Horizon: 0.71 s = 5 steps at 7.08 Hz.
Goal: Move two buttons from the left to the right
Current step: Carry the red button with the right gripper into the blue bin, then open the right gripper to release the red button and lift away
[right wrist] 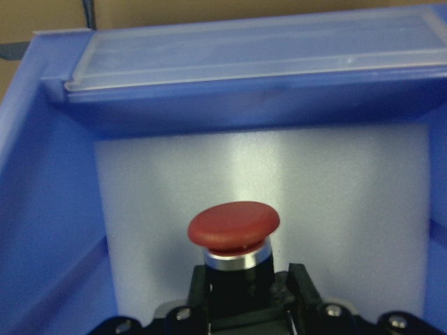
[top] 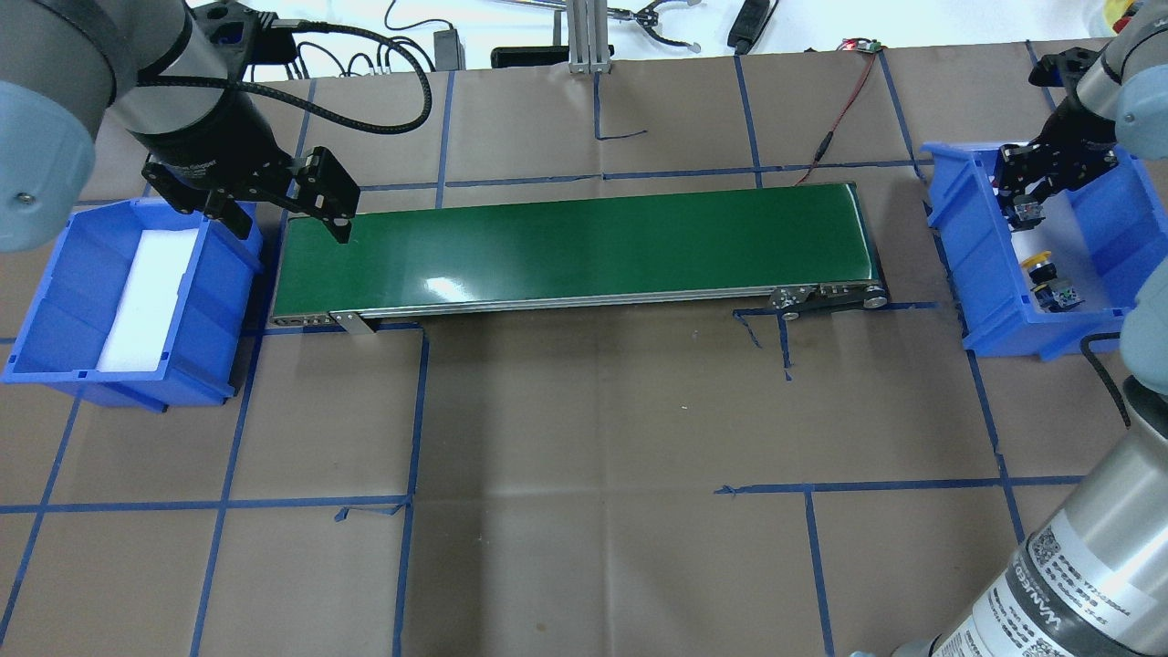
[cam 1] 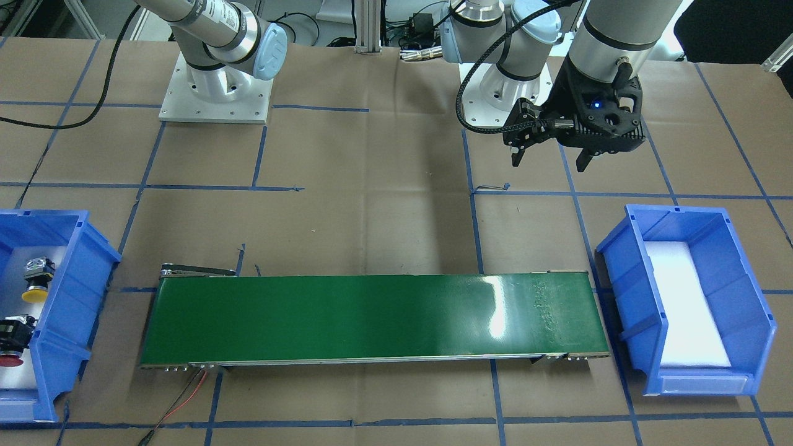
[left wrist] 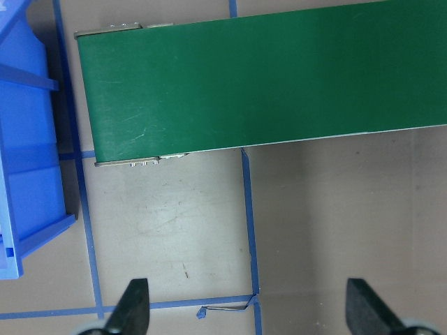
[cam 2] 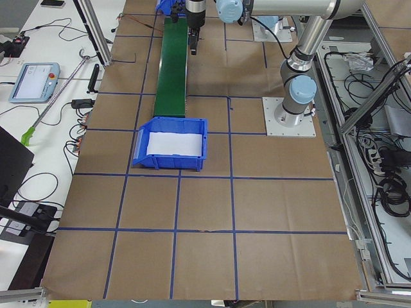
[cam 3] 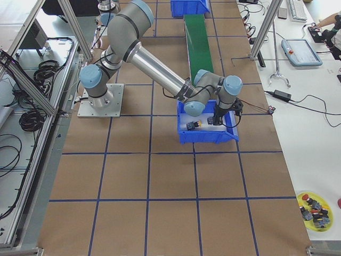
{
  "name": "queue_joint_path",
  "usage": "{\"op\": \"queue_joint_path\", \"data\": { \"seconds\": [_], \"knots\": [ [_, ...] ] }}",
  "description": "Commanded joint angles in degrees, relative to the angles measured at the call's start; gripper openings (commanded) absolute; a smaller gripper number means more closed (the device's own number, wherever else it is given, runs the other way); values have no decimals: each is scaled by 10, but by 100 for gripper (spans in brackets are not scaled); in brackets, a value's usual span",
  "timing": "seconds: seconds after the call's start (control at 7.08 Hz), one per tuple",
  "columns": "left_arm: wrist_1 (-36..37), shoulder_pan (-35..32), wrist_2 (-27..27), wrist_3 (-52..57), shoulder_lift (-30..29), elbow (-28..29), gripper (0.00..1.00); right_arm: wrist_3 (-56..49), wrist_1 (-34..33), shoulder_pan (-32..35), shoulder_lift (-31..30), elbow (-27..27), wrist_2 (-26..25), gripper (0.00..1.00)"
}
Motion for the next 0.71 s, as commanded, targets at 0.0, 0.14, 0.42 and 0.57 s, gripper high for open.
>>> {"op": "queue_joint_path", "data": {
  "seconds": [0.0,0.14,0.42,0.57],
  "knots": [
    [0,0,0,0,0,0,100,1,-36,0,3,0,4,86],
    [0,0,0,0,0,-1,100,1,-43,0,3,0,4,99],
    [0,0,0,1,0,-2,100,1,-39,1,0,-1,3,99],
    [0,0,0,1,0,-3,100,1,-37,1,-5,-7,4,99]
  ]
}}
